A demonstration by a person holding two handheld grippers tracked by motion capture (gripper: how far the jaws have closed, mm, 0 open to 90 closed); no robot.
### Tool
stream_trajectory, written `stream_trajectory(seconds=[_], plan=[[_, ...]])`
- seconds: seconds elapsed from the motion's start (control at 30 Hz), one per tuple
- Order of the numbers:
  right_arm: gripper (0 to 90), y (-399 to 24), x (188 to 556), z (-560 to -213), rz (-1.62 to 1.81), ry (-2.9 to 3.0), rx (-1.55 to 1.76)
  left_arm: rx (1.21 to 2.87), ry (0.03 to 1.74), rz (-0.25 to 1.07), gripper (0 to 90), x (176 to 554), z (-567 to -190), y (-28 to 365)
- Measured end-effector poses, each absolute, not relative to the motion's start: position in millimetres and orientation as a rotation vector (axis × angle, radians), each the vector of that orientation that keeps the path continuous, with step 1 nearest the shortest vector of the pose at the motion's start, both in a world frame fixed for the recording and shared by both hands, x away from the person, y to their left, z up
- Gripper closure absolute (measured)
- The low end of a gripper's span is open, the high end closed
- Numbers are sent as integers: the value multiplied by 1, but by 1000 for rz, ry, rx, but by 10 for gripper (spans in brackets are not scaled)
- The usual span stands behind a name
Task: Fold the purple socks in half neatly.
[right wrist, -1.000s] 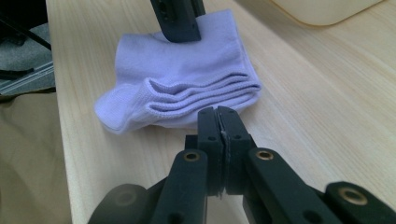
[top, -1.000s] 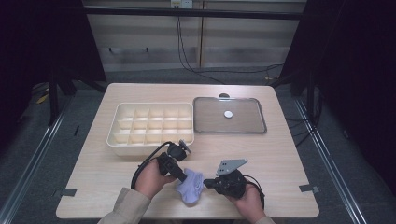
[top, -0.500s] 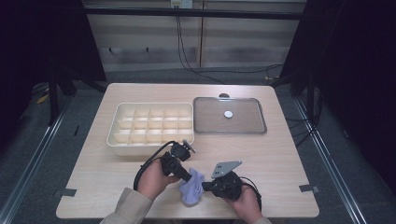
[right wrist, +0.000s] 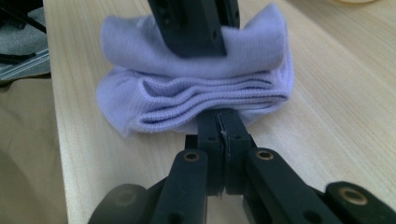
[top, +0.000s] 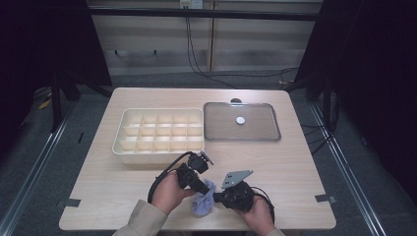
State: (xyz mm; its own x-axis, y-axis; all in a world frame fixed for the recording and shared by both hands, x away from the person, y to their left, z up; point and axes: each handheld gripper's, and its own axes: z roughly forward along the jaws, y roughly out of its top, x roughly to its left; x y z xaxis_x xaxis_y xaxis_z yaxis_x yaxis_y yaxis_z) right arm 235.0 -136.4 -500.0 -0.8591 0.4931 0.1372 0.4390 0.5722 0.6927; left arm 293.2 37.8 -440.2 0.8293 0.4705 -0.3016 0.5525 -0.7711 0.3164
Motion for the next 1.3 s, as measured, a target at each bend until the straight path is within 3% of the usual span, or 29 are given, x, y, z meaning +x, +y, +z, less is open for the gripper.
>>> stream_trajectory(seconds=[0.43, 1.3], plan=[[851, -140, 235, -499, 1152, 2721, 829, 2611, 777, -278, 807, 293, -446, 36], [884, -138, 236, -500, 1174, 2711, 828, 2602, 769, -271, 812, 293, -439, 36]])
